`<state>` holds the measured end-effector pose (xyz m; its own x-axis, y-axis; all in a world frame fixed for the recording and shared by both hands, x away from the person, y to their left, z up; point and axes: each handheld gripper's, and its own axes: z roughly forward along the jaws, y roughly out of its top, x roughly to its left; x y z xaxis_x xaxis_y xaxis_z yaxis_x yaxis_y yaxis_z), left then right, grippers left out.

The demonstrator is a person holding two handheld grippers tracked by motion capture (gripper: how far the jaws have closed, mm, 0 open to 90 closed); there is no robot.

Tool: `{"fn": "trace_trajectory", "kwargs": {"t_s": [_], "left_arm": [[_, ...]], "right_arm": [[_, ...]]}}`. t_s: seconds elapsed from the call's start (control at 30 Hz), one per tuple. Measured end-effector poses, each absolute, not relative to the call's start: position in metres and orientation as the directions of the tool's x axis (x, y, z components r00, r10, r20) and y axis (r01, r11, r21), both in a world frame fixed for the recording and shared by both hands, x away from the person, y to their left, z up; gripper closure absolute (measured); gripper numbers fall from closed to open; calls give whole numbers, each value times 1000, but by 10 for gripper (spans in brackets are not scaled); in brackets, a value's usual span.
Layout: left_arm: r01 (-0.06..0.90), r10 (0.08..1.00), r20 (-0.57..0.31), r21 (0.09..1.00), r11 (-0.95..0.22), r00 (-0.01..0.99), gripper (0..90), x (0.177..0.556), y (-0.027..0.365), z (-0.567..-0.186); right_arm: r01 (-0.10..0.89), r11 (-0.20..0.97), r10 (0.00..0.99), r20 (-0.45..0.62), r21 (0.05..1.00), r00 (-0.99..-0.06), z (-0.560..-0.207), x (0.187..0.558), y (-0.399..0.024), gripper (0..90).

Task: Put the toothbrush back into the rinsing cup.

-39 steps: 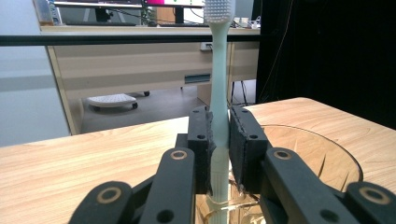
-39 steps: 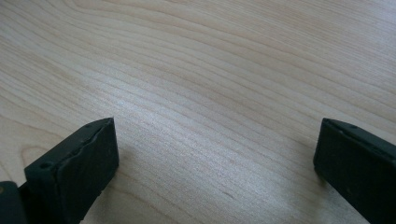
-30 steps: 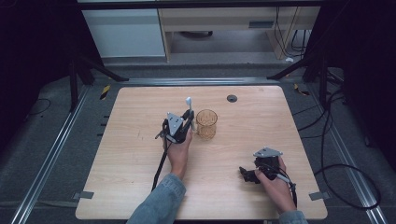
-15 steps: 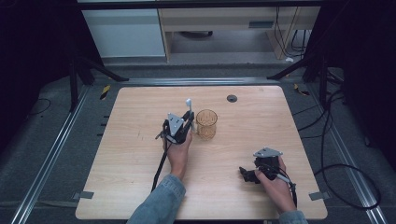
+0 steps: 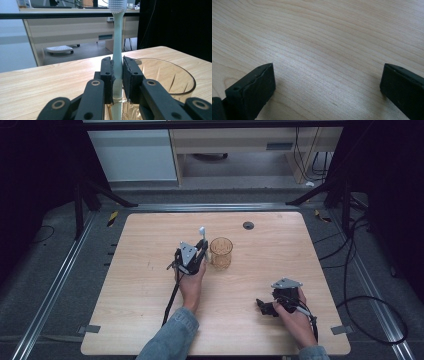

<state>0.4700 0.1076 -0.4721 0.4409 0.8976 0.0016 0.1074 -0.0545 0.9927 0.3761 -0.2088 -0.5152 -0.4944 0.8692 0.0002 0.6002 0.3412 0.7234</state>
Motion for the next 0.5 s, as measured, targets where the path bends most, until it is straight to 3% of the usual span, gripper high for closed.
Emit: {"fn": "trace_trajectory", "kwargs": {"t_s": [0.5], "left_arm": [[122,896,-1,991,-60,444,785,470,106,-475]], "right_arm": [[600,341,869,0,723,-494,-515,376,-209,4]]}}
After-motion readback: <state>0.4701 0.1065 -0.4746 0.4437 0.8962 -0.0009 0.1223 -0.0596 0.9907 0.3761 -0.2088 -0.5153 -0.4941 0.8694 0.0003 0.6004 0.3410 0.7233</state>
